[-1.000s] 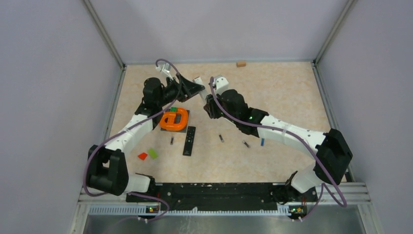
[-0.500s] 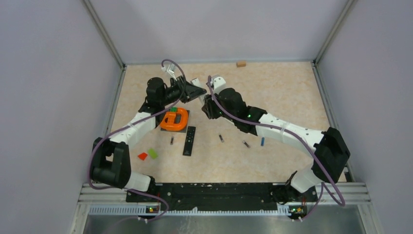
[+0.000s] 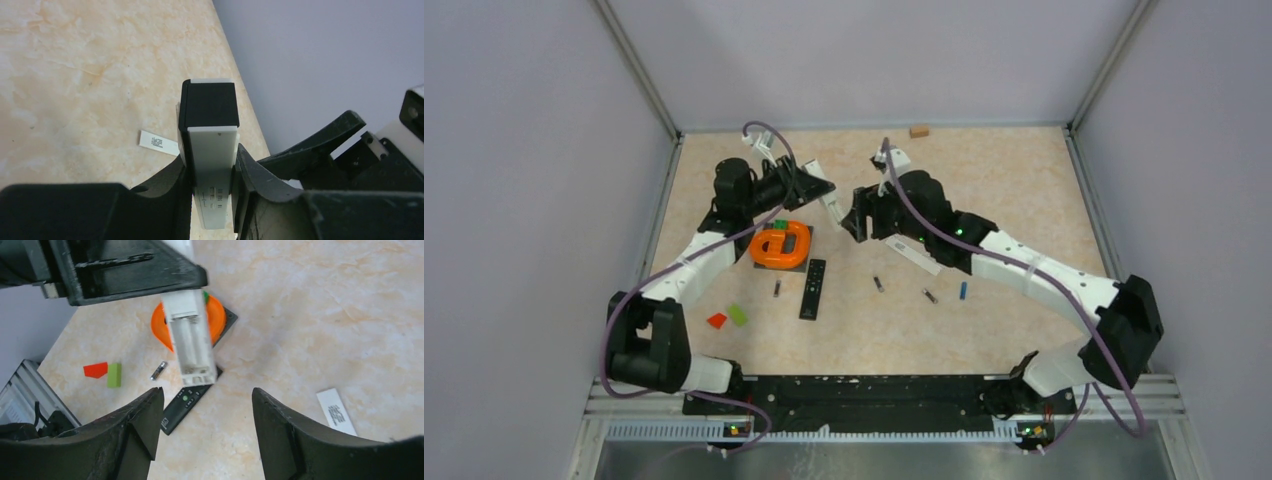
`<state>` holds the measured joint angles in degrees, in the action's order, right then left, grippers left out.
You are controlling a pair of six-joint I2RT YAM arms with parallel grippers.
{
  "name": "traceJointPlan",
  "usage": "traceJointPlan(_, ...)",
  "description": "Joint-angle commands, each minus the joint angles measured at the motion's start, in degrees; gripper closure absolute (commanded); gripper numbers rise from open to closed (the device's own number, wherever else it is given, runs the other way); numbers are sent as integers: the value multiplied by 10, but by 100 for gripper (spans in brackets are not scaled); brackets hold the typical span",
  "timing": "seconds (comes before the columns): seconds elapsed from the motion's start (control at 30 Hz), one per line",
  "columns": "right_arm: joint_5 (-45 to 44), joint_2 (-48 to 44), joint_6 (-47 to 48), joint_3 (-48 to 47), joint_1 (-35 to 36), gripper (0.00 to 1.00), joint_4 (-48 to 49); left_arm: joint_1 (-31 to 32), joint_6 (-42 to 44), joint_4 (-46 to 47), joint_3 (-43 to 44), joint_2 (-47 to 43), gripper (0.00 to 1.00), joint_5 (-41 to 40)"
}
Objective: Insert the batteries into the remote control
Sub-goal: Adjust the remote control, then pick up the battery from the center of the board.
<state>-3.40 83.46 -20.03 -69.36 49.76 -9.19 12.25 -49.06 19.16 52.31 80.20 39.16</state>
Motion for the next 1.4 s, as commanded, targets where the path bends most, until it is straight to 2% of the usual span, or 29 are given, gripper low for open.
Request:
traceJointPlan(0.0,15,-72,-62,32,-39,38,-35,0,42,11,13,-33,100,-12)
traceJointPlan(0.13,-3,-86,-65,78,-46,59,-75,0,48,17,5,-46,100,-12)
traceJointPlan(0.23,-19,-80,-73,106,-46,65,-89,0,55,22,-2,-57,100,-19)
traceJointPlan(0.3,-25,-72,-80,121,-46,66,-87,0,58,31,-10,-67,100,-19)
traceJointPlan(0.57,-6,-7,-96,137,-46,65,-56,0,42,167,-61,-118,100,29)
traceJointPlan(0.73,-35,11,-74,130,-53,58,-90,0,29,260,-82,-133,100,97)
traceJointPlan(0.9,-26,0,-34,148,-78,54,-107,1,-35,400,-100,-120,100,162)
traceJointPlan(1.0,5,-9,-25,161,-84,53,-86,1,-69,449,-100,-108,100,175)
traceJointPlan(1.13,48,-1,-21,162,-84,54,-63,1,-77,456,-99,-104,100,168)
traceJointPlan(1.37,57,32,-42,157,-84,56,-36,1,-67,440,-99,-109,100,159)
